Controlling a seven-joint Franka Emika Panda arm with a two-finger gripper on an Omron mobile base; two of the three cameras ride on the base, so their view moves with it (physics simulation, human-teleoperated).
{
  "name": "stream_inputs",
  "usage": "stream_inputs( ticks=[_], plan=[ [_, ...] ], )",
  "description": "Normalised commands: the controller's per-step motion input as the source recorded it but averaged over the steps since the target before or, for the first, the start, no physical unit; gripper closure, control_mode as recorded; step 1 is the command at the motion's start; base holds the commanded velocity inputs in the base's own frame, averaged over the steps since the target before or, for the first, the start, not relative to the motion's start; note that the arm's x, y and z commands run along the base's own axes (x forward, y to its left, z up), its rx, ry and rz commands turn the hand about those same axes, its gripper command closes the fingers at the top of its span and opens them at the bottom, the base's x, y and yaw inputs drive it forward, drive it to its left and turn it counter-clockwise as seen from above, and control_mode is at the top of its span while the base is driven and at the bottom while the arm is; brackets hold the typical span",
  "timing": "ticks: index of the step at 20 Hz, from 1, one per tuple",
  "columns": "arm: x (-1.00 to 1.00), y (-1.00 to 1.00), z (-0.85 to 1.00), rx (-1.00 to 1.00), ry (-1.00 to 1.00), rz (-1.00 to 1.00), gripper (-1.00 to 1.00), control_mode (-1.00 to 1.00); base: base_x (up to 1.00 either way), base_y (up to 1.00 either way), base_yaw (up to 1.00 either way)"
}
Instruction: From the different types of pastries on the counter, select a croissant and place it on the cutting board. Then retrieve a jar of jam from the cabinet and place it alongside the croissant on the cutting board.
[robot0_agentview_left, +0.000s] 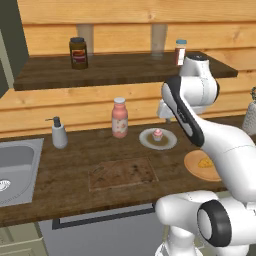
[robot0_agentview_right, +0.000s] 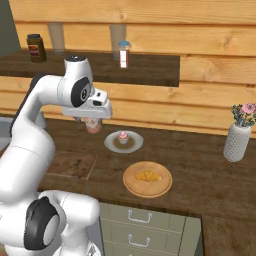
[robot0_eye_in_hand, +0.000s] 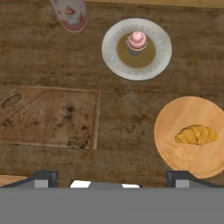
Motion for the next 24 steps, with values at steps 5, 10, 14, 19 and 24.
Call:
stream_inputs(
  ticks=[5, 10, 14, 19, 24],
  plan=[
    [-0.01, -0.48, -0.08, -0.08, 0.02, -0.02, -1.00, -1.00, 0.00, 0.00, 0.00],
    [-0.38, -0.41, -0.22, -0.08, 0.02, -0.10, -1.00, -1.00, 0.00, 0.00, 0.00],
    [-0.57, -0.36, -0.36, -0.03, 0.02, -0.20, -1.00, -1.00, 0.00, 0.00, 0.00],
    [-0.24, -0.40, -0.37, -0.01, 0.01, -0.28, -1.00, -1.00, 0.00, 0.00, 0.00],
    [0.10, -0.31, -0.40, 0.00, 0.00, -0.42, -1.00, -1.00, 0.00, 0.00, 0.00]
  ],
)
